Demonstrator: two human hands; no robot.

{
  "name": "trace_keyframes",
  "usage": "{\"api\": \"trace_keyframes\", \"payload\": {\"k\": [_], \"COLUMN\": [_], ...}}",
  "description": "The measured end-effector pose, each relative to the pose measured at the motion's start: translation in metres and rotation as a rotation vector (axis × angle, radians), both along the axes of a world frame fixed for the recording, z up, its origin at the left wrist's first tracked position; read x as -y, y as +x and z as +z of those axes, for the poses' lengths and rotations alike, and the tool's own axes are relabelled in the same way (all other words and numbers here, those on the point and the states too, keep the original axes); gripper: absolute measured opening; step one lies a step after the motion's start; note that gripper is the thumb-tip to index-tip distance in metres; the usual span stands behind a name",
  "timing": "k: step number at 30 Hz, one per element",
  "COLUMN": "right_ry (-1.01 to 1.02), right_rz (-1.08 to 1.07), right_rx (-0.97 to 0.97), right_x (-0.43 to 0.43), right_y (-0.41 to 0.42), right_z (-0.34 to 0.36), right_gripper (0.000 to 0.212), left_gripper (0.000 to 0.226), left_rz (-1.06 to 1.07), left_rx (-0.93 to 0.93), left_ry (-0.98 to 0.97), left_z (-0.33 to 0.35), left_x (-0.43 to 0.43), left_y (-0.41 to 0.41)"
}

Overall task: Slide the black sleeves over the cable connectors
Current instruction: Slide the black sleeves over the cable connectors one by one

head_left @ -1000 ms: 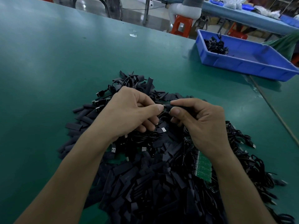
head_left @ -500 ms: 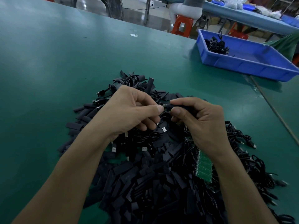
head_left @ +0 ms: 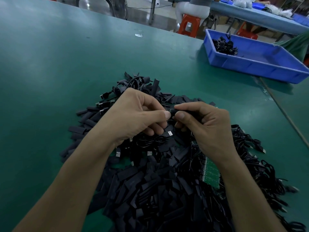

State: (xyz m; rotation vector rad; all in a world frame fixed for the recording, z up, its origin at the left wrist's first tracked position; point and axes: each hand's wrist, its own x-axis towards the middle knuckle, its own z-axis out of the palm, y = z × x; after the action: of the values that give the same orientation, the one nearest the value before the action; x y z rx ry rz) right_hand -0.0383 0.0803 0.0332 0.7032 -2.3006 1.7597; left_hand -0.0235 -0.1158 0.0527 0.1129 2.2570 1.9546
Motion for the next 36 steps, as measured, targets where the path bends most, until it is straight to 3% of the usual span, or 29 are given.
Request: {"api": "trace_keyframes", "payload": {"k": [11,14,20,27,36], "right_ry": [-0.029,-0.096,-0.355,-0.396,-0.436], "right_rz": [-0.011,-0.141,-0.359,-0.370,-0.351], "right_rx": [0.044,0.038,0.046,0.055,0.064], "right_x": [0.004,0.007,0.024,0.038,0.033], "right_y": [0.002,0.002,0.009,0.015,0.009], "right_z": [0.001,-0.001,-0.007,-0.009,0.000], "right_gripper": [0.021,0.033,0.020,0.031,0.025], "left_gripper": [0.013,0.014,0.015,0.013,0.008], "left_rz": [-0.017,0.015,0.093,0.130,0.112], "left_rx": [0.013,0.004,-0.079,-0.145,-0.222], "left_ry": [-0.013,0.008,0.034,0.065,0.031], "left_z": [-0.001,-0.002,-0.006,-0.012,-0.010], "left_x": [-0.002,-0.006,-0.017,-0.025,-0.024], "left_y": [-0.001,-0.001,0.001,0.002,0.003]}}
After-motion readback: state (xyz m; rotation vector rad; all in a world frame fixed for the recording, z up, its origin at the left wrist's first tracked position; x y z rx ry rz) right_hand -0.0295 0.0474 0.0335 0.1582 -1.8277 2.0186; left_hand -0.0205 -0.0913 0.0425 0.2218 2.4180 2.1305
